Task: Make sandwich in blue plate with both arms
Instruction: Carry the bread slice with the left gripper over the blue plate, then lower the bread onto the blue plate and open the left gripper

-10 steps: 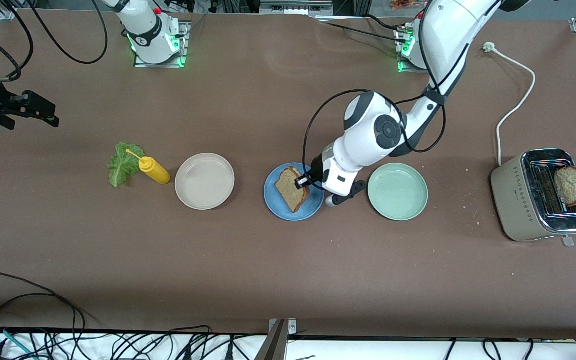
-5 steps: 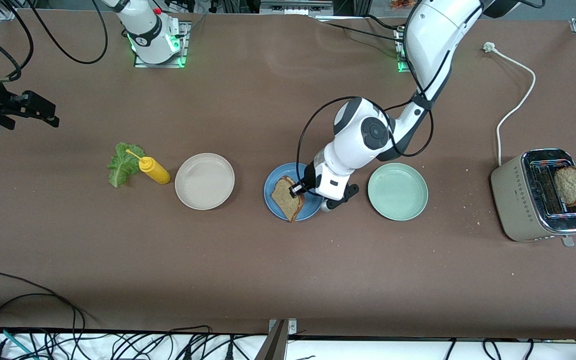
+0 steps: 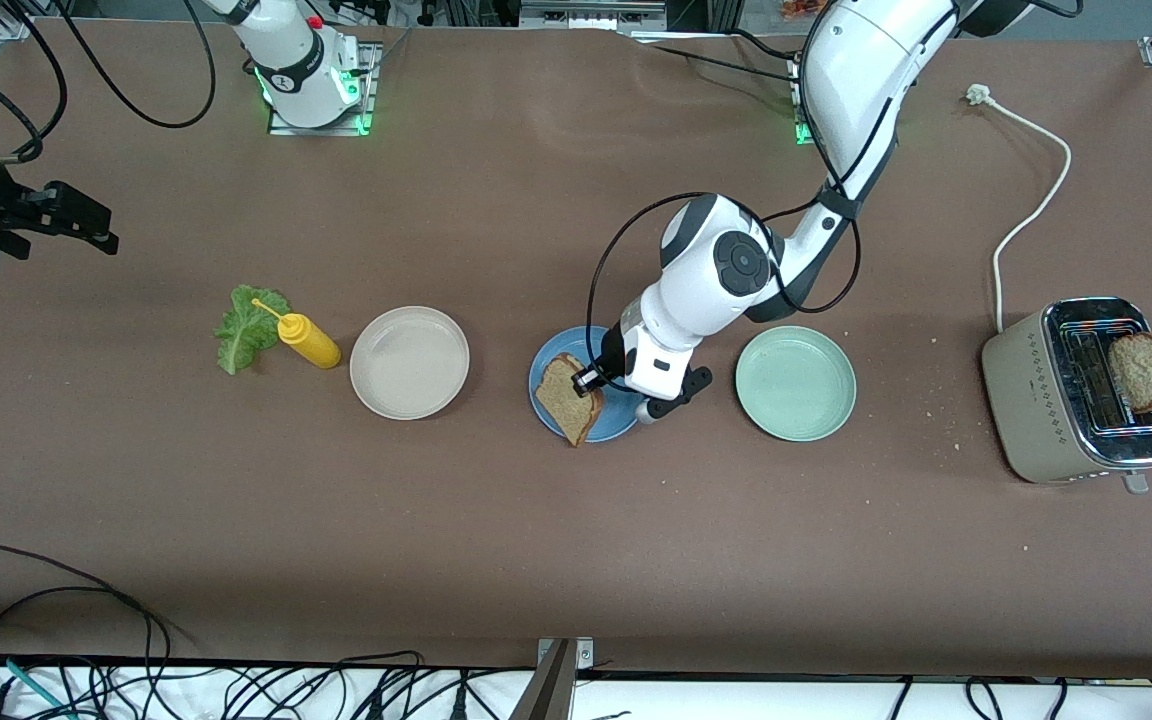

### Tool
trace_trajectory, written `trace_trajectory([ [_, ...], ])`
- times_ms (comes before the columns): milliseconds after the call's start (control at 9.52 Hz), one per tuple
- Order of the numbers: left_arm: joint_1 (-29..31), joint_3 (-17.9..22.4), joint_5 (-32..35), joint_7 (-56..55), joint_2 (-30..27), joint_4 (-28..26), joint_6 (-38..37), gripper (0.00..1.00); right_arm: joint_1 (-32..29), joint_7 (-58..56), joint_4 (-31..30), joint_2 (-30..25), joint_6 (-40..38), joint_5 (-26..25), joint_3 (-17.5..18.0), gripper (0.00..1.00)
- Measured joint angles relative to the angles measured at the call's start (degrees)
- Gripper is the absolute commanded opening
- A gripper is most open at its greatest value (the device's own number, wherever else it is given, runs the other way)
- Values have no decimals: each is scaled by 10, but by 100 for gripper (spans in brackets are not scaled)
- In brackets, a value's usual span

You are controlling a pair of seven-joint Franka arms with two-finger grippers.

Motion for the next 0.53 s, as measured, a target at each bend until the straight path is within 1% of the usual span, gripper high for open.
trace_trajectory([
  [525,-3,0,0,-2,1,1,-10,0,0,0,0,0,0,0,0,100],
])
